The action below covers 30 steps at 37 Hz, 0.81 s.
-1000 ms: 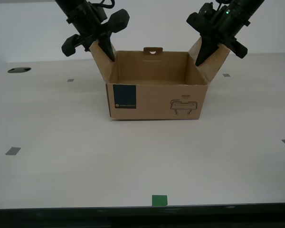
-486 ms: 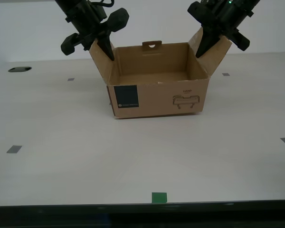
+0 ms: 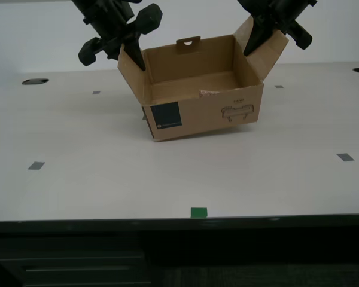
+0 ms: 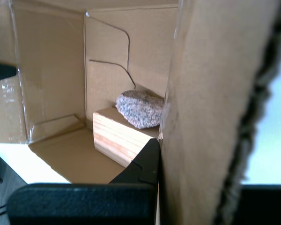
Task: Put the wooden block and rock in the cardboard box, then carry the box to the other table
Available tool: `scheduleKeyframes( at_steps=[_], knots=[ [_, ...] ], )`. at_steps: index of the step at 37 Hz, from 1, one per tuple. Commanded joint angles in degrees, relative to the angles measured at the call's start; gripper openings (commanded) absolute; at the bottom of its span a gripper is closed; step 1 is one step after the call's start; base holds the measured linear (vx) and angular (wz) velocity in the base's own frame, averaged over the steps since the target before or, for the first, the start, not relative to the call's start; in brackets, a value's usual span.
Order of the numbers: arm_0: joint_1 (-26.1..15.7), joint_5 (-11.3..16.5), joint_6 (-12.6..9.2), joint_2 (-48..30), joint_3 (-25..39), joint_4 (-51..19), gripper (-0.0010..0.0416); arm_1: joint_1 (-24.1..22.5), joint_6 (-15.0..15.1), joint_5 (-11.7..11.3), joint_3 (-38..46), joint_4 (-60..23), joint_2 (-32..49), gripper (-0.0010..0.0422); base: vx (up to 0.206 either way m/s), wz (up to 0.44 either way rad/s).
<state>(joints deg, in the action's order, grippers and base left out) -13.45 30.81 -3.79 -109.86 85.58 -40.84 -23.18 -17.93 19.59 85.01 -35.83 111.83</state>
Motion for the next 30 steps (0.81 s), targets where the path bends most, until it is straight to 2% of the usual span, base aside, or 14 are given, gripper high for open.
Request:
scheduleKeyframes(
  at_steps=[1,8,19,30],
  knots=[
    [-0.1,1.0,-1.5,0.1,1.2,0.4,-0.0001,-0.1,-0.9,2.3,1.0,0.1,-0.1,-0.0001,-0.125,-0.002],
    [-0.1,0.2,-3.7,0.1,2.3,-0.1,-0.0001,-0.2,-1.0,2.3,2.6,-0.4,-0.1,-0.0001,-0.12,0.005],
    [-0.1,0.2,-4.5,0.1,2.2,-0.1,-0.0001,-0.2,1.5,2.3,3.5,-2.7,-0.1,-0.0001,-0.115,0.0],
    [-0.1,0.2,-4.6,0.1,0.6,-0.2,-0.0001,-0.2,2.1,2.3,3.5,-3.4,-0.1,-0.0001,-0.126,0.001]
  ],
)
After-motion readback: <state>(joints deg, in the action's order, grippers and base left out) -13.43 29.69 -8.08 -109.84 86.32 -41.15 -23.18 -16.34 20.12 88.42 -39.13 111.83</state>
